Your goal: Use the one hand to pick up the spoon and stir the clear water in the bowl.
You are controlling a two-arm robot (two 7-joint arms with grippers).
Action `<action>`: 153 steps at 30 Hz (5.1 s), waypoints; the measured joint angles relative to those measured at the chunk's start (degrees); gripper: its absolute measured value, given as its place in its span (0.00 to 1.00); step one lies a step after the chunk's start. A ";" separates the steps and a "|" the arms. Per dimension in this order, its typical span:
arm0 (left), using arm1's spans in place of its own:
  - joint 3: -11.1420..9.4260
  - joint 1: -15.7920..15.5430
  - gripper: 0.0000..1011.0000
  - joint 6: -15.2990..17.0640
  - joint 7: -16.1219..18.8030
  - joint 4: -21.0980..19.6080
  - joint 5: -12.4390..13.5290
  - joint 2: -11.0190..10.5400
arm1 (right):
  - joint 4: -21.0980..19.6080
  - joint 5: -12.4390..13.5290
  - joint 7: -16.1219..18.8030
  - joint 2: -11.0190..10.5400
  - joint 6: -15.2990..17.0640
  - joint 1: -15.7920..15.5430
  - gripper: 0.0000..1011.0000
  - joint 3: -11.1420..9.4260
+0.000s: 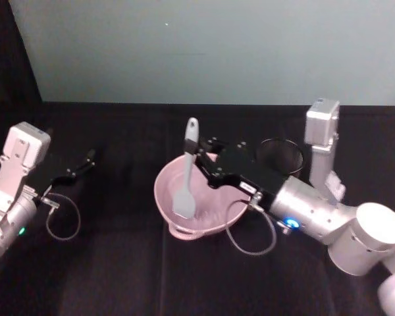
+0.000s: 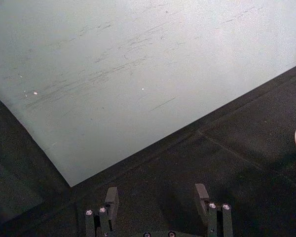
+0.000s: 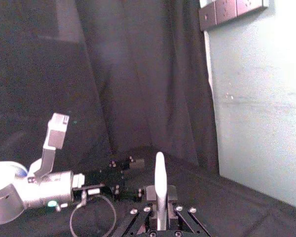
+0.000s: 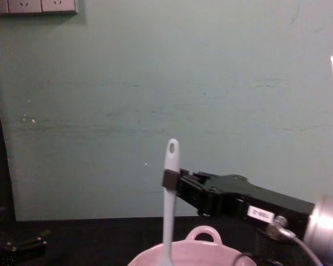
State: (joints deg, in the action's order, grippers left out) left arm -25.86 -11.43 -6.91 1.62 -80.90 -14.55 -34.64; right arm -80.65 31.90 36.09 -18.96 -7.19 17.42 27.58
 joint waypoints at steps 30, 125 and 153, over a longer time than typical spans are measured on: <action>0.00 0.00 1.00 0.00 0.00 0.00 0.00 0.00 | 3.66 -6.23 -5.38 -0.02 -1.23 1.93 0.12 -4.58; 0.00 0.00 1.00 0.00 0.00 0.00 0.00 0.00 | -1.42 -8.12 -5.19 0.34 -1.79 -3.00 0.12 -4.45; 0.00 0.00 1.00 0.00 0.00 0.00 0.00 0.00 | 14.37 -13.45 -10.80 8.95 -13.05 5.97 0.12 -4.13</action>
State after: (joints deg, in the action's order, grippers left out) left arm -25.86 -11.43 -6.91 1.62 -80.90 -14.55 -34.64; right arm -66.28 18.46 25.29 -10.01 -20.24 23.39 23.45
